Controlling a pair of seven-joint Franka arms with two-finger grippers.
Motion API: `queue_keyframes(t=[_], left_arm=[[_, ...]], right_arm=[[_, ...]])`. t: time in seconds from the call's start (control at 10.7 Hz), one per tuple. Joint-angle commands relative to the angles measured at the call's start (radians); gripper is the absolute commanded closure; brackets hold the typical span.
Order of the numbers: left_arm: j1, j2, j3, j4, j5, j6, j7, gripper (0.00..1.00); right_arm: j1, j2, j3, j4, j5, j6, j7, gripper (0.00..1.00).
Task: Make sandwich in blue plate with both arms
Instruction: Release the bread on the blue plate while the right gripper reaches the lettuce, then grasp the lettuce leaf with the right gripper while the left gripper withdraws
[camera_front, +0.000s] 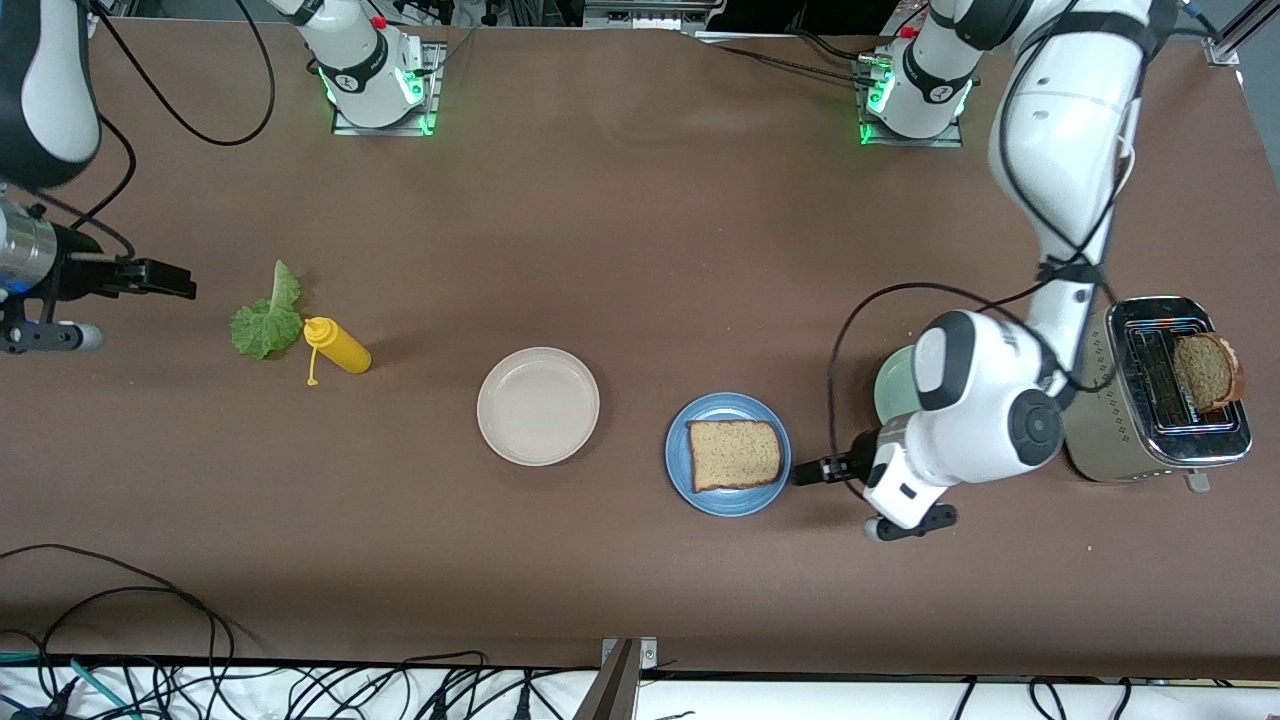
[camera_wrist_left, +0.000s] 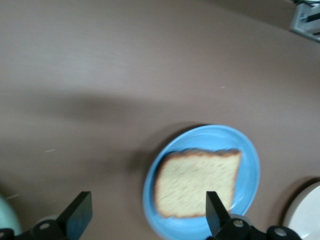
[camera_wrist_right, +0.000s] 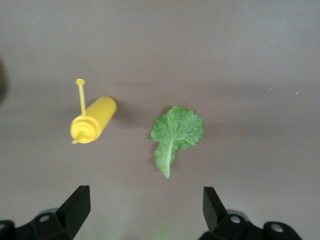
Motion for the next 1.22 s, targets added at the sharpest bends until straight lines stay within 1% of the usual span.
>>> queue_keyframes(t=[0.0,0.09,0.19,0.28,0.37,0.56,0.65,0.84,0.94,1.03,1.12], left_arm=[[0.03,-0.142,0.003,-0.008,0.166,-0.214,-0.01,0.0],[0.039,-0.182,0.005,-0.008,0.2,-0.274,-0.01,0.0],[0.068,-0.217,0.006,-0.008,0.205,-0.317,-0.013,0.0],[0.101,-0.252,0.024,-0.005,0.216,-0.348,-0.011,0.0],[0.133,-0.289,0.031,-0.005,0.219,-0.385,-0.011,0.0],[0.214,-0.363,0.031,0.0,0.219,-0.504,-0.011,0.0],[0.243,-0.4,0.031,0.0,0.221,-0.543,-0.011,0.0],[0.257,-0.473,0.028,-0.006,0.225,-0.676,-0.017,0.0],[0.256,-0.495,0.021,-0.005,0.252,-0.713,-0.052,0.0],[0.25,-0.519,0.017,-0.006,0.288,-0.742,-0.112,0.0],[0.231,-0.527,0.003,-0.005,0.362,-0.79,-0.164,0.0]], right_arm=[[-0.012,0.107,0.004,-0.014,-0.034,0.036,-0.001,0.0],[-0.015,0.137,0.0,-0.041,-0.032,0.066,0.0,0.0],[-0.015,0.143,0.0,-0.084,-0.032,0.112,0.002,0.0],[-0.016,0.145,0.0,-0.139,-0.032,0.17,0.002,0.0],[-0.021,0.145,-0.011,-0.195,-0.032,0.218,0.002,0.0],[-0.021,0.143,-0.013,-0.267,-0.031,0.234,0.004,0.0],[-0.021,0.143,-0.013,-0.292,-0.029,0.232,0.004,0.0],[-0.035,0.152,-0.013,-0.356,-0.029,0.258,0.002,0.0],[-0.036,0.149,-0.013,-0.362,-0.029,0.251,-0.003,0.0],[-0.036,0.152,-0.013,-0.361,-0.028,0.252,-0.009,0.0],[-0.041,0.172,-0.013,-0.359,-0.025,0.26,-0.01,0.0]])
